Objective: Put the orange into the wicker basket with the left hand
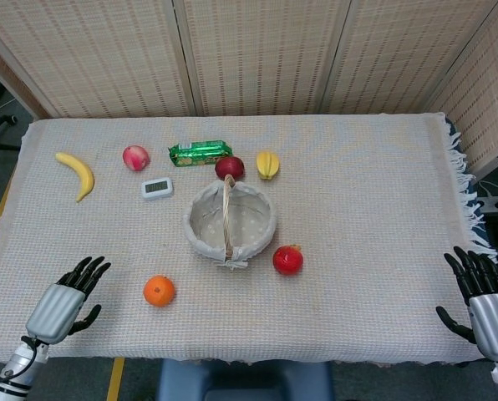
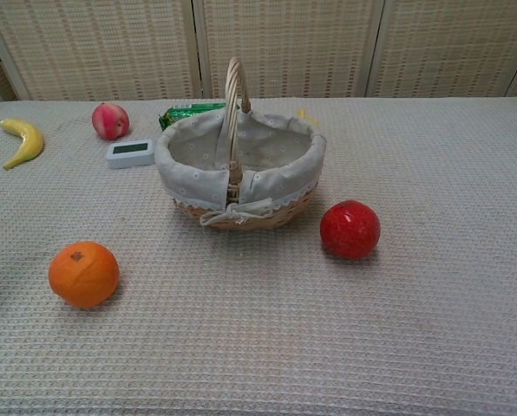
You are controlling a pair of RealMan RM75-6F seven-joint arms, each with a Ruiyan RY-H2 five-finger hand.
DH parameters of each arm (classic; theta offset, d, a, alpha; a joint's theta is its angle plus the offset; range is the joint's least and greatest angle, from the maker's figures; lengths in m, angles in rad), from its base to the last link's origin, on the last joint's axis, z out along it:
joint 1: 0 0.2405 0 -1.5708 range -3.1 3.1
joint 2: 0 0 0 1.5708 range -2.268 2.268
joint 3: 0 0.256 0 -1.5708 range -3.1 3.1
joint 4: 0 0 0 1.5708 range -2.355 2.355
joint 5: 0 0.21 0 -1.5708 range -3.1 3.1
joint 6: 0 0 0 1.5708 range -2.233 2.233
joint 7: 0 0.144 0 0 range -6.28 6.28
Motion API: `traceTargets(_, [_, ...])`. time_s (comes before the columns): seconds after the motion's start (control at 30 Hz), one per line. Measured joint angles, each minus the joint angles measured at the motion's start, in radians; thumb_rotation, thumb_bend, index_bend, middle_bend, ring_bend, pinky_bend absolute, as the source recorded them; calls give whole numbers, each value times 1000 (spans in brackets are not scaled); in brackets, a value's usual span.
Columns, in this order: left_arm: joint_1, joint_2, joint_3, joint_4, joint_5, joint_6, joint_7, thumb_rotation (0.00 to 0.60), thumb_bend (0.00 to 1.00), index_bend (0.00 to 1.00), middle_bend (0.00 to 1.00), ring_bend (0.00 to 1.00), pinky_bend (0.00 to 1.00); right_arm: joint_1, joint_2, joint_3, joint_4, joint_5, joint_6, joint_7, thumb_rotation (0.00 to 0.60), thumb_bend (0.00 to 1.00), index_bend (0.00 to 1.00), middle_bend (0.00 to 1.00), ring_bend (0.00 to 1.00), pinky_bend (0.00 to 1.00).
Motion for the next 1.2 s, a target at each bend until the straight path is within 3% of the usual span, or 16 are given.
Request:
traceTargets(0.77, [-135, -2, -40, -251, -147, -233, 187, 600, 317, 0, 0, 0, 282, 12, 12, 1, 3, 0, -19, 32, 600, 112, 5, 0, 0, 81])
traceTargets(0.97, [-159, -63, -60, -273, -192, -251, 225, 600, 315, 0, 0, 0, 281, 16, 12, -2, 2, -2, -30, 26, 600, 112, 5, 0, 0, 82])
traceTargets(1.2, [-184, -188, -93, -220, -237, -241, 270, 600, 312, 0, 0, 0, 281, 17, 16, -2, 1, -1, -30, 31, 600, 112, 5, 0, 0, 82])
